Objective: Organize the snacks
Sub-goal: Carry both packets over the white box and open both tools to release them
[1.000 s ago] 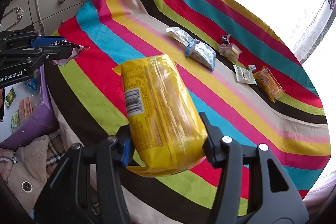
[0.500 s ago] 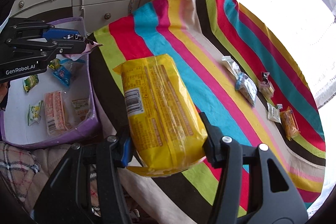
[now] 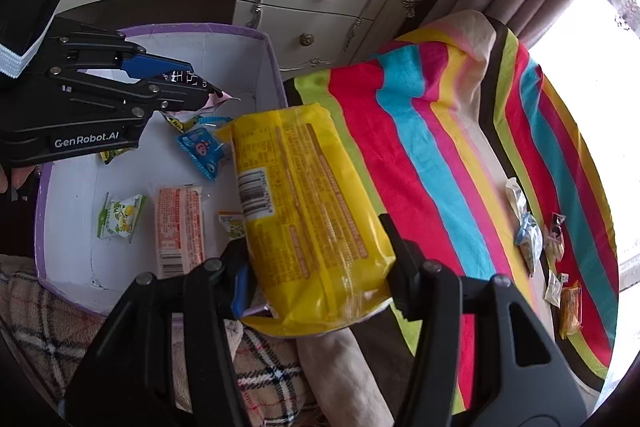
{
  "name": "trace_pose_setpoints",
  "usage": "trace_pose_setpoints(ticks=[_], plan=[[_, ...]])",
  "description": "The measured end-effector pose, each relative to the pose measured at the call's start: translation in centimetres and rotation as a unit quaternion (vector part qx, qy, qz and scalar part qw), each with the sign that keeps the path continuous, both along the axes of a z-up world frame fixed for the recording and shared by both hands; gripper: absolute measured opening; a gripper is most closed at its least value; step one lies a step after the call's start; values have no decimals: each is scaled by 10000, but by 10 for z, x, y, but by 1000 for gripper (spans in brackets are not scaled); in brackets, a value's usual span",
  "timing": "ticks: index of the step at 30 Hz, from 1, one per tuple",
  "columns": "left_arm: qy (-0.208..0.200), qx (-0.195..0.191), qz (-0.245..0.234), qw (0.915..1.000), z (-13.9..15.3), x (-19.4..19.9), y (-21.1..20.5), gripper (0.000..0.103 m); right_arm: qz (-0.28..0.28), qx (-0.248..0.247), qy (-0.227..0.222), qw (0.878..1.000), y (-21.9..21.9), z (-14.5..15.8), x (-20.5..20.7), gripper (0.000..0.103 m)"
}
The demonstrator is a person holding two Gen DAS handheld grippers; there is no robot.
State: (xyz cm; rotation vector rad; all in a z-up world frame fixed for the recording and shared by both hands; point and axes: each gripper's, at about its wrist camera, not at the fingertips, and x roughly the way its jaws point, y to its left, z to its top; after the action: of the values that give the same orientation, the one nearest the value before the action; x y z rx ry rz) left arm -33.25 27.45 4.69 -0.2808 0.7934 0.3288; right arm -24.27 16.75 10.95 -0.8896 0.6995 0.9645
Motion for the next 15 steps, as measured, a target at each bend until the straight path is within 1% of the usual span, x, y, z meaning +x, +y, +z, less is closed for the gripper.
trace_pose_setpoints(ticks=[6,15], plan=[[170,-105,312,9993,-13,-20,20,27,336,-104,62,9994,20,-9,-18,57],[355,-229,650,9970,-30,-37,43,27,651,-223,181,9975,44,-23,-35,57]])
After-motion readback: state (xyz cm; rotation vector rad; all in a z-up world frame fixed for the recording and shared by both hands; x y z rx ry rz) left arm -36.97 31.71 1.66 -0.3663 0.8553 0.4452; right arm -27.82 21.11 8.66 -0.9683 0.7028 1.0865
